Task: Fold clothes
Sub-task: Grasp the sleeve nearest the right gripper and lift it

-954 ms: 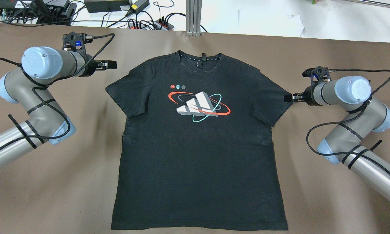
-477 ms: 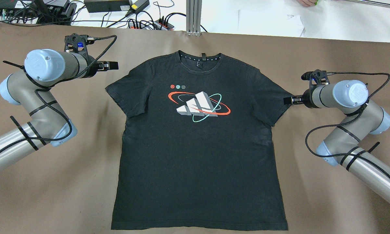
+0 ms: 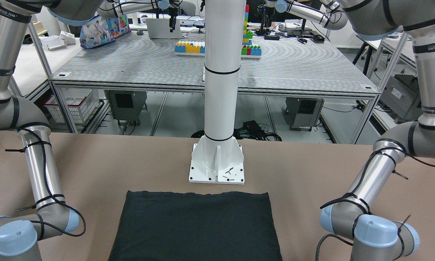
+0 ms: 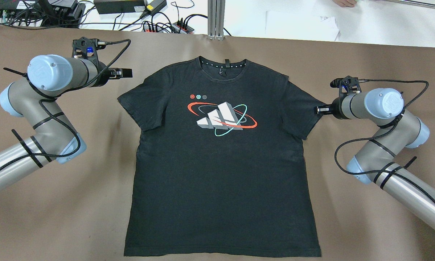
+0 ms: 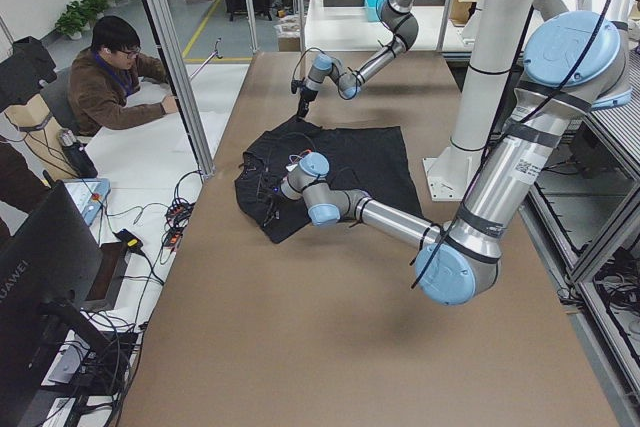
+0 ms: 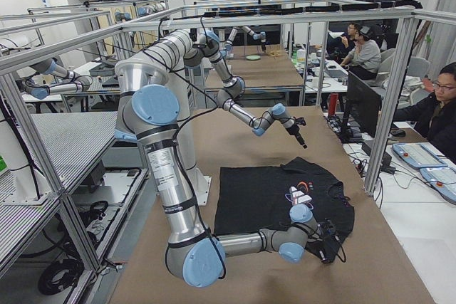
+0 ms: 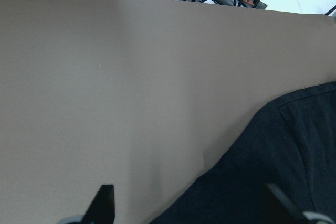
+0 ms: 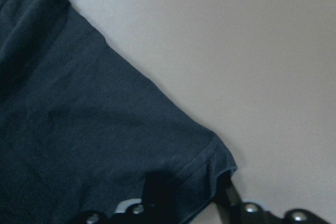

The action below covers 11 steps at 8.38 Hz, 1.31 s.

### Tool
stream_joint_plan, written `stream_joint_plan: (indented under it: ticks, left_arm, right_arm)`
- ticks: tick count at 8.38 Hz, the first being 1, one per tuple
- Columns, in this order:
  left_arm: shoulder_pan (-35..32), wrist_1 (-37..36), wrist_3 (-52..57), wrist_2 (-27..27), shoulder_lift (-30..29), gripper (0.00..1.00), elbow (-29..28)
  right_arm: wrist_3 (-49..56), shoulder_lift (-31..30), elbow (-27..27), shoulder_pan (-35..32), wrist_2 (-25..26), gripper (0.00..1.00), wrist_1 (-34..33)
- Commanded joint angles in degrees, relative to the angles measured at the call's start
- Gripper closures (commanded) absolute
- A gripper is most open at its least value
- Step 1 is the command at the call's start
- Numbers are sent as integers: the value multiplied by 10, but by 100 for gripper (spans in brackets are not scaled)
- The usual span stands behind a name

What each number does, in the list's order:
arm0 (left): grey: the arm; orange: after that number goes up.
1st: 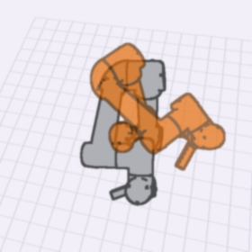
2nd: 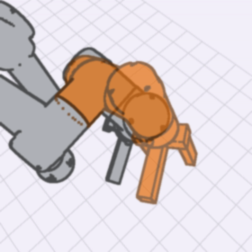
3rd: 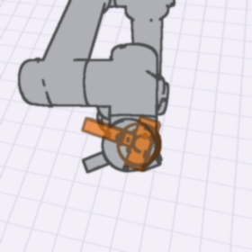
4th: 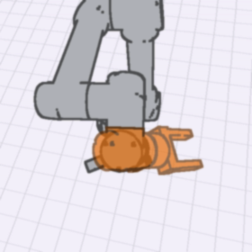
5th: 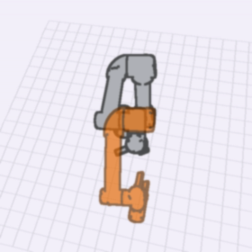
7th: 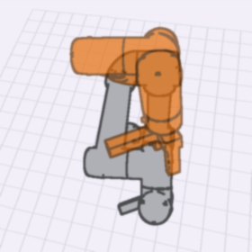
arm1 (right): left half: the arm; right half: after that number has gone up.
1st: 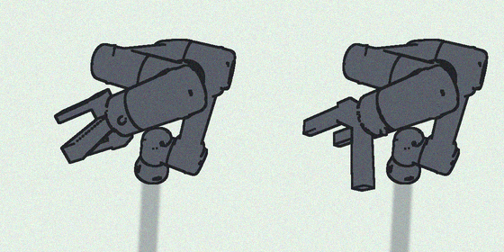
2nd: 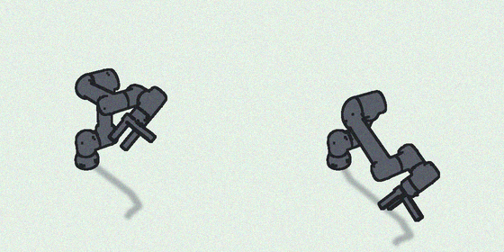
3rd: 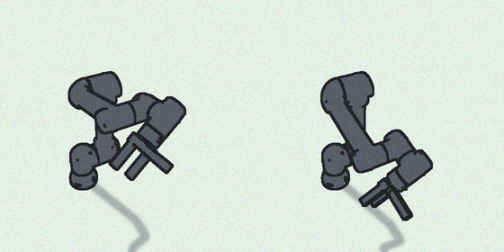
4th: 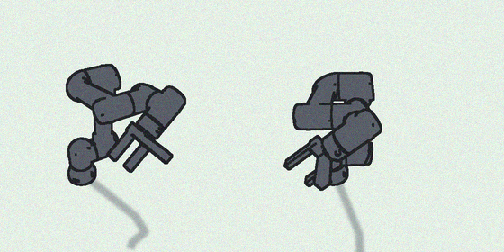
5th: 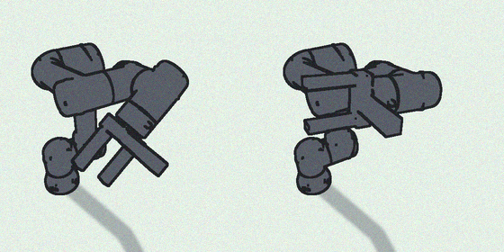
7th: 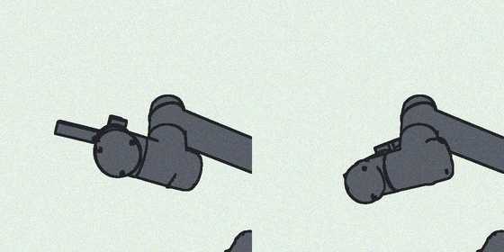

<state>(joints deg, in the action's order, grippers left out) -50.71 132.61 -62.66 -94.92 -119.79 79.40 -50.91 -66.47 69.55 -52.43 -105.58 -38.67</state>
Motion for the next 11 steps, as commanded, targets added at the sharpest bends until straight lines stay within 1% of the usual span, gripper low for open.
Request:
stream_joint_plan:
  ticks: [1,4,5,6,7,8,9,10,11]
  left_arm:
    - [-1,0,0,0,0,0,4]
    - [0,-1,-1,-1,0,0,3]
    - [0,-1,-1,-1,-2,0,3]
    - [0,-2,-1,-2,-4,0,2]
    - [0,-2,-1,-2,-5,0,1]
    - [0,-2,-1,-2,-5,0,0]
    - [1,-1,0,-2,-6,0,-1]
    - [1,-2,-1,-1,-10,0,-4]
    - [1,-1,-1,0,-10,0,-8]
  right_arm:
    - [-2,8,17,-4,-6,99,-5]
    - [-2,10,86,-7,-8,100,-75]
    - [-2,41,106,-7,-9,100,-118]
    - [-2,91,111,-6,-12,100,-175]
    - [-3,133,110,0,-11,100,-209]
    - [-5,166,106,14,-8,100,-228]
    - [-17,175,101,26,-2,100,-234]
    - [-23,192,79,43,18,100,-229]
    - [-23,217,54,65,55,95,-227]
